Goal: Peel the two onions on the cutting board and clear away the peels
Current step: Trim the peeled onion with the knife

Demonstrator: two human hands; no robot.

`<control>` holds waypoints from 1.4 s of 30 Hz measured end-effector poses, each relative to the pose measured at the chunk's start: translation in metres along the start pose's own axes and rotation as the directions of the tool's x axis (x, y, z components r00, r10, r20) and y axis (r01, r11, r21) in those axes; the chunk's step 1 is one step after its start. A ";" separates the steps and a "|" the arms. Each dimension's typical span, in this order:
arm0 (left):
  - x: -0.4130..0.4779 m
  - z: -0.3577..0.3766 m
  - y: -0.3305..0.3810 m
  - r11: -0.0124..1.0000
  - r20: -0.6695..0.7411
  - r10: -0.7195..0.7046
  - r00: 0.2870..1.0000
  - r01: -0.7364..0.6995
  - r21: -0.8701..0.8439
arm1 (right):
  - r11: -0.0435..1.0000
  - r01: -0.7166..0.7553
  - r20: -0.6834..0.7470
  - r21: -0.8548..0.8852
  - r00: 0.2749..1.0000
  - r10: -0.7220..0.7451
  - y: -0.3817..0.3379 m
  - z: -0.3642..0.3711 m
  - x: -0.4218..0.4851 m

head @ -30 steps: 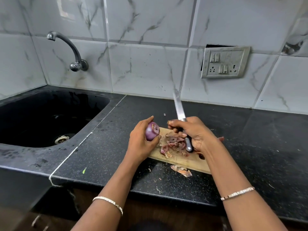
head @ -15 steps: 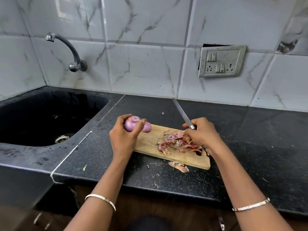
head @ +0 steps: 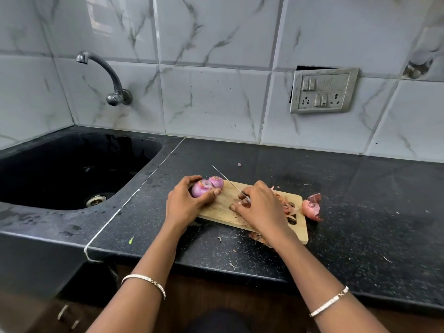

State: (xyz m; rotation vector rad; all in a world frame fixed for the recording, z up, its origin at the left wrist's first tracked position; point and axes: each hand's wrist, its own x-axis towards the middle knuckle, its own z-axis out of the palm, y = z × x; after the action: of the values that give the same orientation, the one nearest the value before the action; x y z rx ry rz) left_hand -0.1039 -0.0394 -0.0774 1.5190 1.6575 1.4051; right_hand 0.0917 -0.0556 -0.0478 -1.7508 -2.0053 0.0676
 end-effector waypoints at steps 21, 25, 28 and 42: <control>-0.037 0.025 0.029 0.838 -0.025 0.514 0.857 -0.495 0.230 | 0.833 -0.546 -0.069 0.084 0.831 0.552 0.131 -0.102 -0.033; -0.042 0.038 0.041 0.854 0.068 0.474 0.878 -0.477 0.208 | 0.780 -0.619 0.029 -0.091 0.782 0.623 0.141 -0.099 -0.042; -0.047 0.041 0.053 0.889 0.207 0.354 0.912 -0.397 0.228 | 0.795 -0.584 0.032 -0.165 0.802 0.596 0.139 -0.095 -0.044; -0.058 0.038 0.074 0.685 0.580 -0.037 0.814 -0.402 0.607 | 0.935 -0.326 0.174 0.141 0.938 0.301 0.103 -0.070 -0.027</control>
State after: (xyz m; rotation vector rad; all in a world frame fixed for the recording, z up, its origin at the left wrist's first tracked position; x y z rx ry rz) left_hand -0.0238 -0.0902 -0.0407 2.3046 1.7477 0.2403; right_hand 0.2150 -0.0810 -0.0287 -1.9881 -1.7384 0.4721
